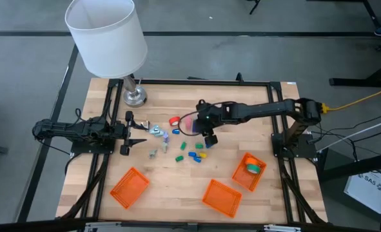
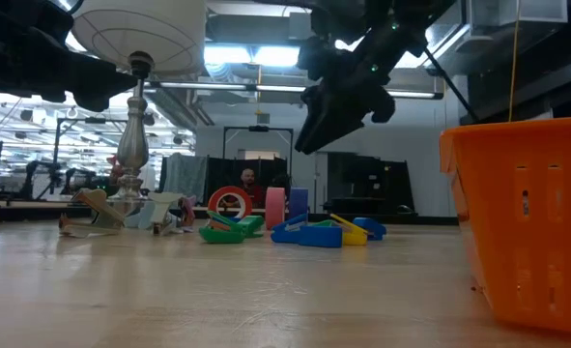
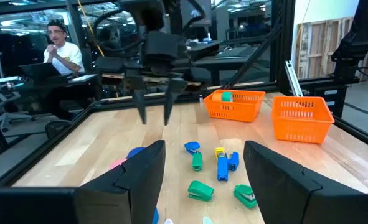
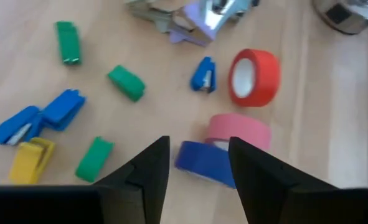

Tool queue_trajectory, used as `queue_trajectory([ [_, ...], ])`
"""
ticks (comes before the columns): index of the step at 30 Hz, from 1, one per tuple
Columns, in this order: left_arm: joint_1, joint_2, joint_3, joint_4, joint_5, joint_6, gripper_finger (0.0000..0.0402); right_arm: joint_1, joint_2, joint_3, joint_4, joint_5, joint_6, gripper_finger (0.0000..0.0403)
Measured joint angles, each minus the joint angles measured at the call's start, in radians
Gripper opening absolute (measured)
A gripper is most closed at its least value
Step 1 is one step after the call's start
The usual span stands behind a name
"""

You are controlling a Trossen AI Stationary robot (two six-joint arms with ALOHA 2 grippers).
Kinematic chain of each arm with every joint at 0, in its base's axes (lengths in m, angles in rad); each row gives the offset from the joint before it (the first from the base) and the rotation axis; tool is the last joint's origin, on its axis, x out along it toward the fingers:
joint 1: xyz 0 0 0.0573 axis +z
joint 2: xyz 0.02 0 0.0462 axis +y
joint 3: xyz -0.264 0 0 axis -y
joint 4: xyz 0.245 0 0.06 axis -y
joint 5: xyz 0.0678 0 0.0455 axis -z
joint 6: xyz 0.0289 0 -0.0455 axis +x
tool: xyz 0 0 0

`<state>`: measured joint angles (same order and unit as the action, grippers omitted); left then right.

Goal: Pick and place Stapler, Stapler remover, tape
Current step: Put the blue tape into the right orange bin

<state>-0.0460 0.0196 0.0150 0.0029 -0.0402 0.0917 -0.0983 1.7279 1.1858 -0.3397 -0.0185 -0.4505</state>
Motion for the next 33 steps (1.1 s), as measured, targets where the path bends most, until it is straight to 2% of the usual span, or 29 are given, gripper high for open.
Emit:
queue_trajectory([
  [3,0.0,0.0,0.0,0.0,0.0,0.0,0.0215,-0.027,-0.017,0.0,0.007,0.0,0.061,0.017],
  [8,0.0,0.0,0.0,0.0,0.0,0.0,0.0216,-0.032,-0.083,-0.05,-0.002,0.0,0.312,0.017],
  [12,0.0,0.0,0.0,0.0,0.0,0.0,0.0215,0.0,-0.094,-0.135,0.066,0.0,0.311,0.017],
  [17,0.0,0.0,0.0,0.0,0.0,0.0,0.0217,0.041,-0.103,-0.195,0.196,0.0,0.44,0.017],
  [19,0.0,0.0,0.0,0.0,0.0,0.0,0.0216,0.061,-0.111,-0.195,0.184,0.0,0.354,0.017],
  [25,0.0,0.0,0.0,0.0,0.0,0.0,0.0215,0.111,-0.121,-0.196,0.155,-0.002,-0.142,0.017],
  [29,0.0,0.0,0.0,0.0,0.0,0.0,0.0217,0.106,-0.102,-0.158,0.117,0.0,-0.228,0.017],
  [33,0.0,0.0,0.0,0.0,0.0,0.0,0.0215,0.092,-0.072,-0.079,0.0,0.019,-0.301,0.017],
])
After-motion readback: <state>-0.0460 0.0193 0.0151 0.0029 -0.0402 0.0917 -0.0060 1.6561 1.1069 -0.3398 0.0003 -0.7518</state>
